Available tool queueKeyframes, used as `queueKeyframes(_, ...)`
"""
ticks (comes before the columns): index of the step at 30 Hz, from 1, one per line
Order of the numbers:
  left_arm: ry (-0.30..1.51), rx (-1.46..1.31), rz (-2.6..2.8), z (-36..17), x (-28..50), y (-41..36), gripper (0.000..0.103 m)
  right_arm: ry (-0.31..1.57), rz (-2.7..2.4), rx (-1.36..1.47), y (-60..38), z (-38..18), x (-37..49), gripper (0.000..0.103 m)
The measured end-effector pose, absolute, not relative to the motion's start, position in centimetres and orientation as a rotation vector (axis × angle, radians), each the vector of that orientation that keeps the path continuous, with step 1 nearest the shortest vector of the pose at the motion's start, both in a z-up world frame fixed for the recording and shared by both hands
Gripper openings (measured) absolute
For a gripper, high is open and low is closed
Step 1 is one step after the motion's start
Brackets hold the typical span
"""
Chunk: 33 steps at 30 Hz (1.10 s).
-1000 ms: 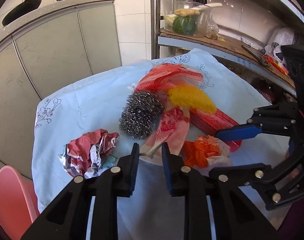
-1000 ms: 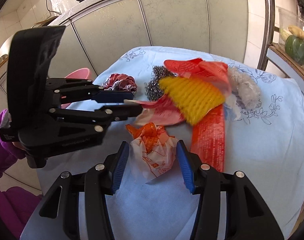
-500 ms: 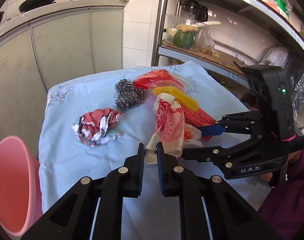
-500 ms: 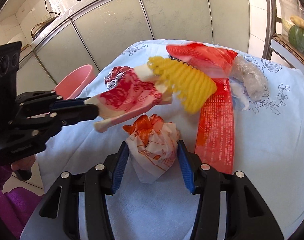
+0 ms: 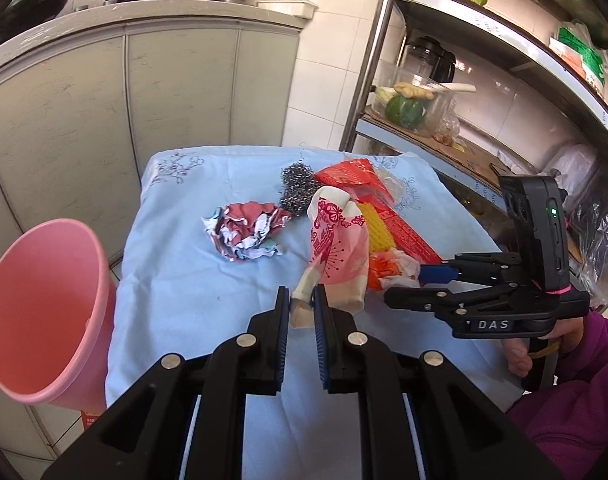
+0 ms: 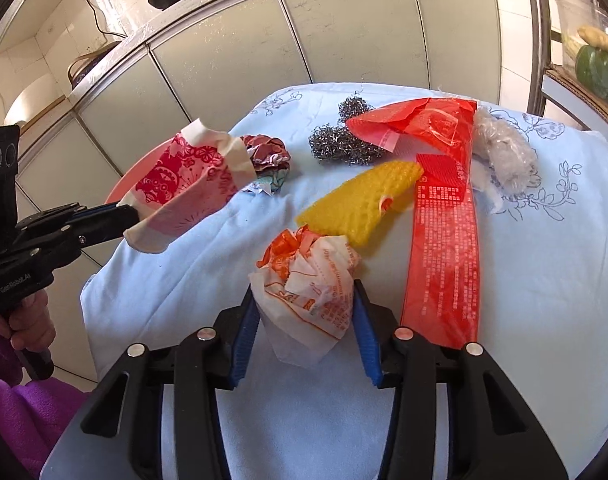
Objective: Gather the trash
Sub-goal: 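Grasp the pink patterned paper bag with the left tool while the right tool grasps the white-orange wrapper, then carry both items over the pink bucket and open the left tool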
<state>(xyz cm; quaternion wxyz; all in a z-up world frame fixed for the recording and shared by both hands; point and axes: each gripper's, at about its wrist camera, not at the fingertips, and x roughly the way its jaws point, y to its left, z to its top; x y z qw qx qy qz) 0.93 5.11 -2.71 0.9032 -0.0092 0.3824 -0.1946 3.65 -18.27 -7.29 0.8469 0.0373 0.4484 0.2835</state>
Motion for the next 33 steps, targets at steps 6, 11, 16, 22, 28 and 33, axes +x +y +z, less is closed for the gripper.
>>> queueKeyframes(6,0.784,-0.058,-0.358,-2.5,0.6,6.1,0.012,0.929,0.625,0.047,-18.3,-6.5,2.1,0.045)
queueKeyframes(11,0.765,-0.075,-0.325,-2.2,0.0,6.8,0.012,0.886,0.641,0.022,-18.0,-5.3,1.3,0.045)
queueKeyframes(16,0.727,-0.092,-0.273,-1.4,-0.7,7.7,0.012,0.852,0.666,0.010,-17.0,-4.0,1.4,0.045)
queueKeyframes(22,0.680,-0.139,-0.185,-0.5,-1.9,9.9,0.012,0.807,0.728,-0.034,-14.4,-2.1,1.6,0.045)
queueKeyframes(28,0.633,-0.161,-0.058,0.2,-3.1,13.0,0.012,0.768,0.813,-0.097,-10.6,-0.6,2.2,0.045)
queueKeyframes(33,0.599,-0.202,0.050,0.5,-4.2,16.3,0.012,0.727,0.876,-0.132,-6.6,0.8,2.9,0.045)
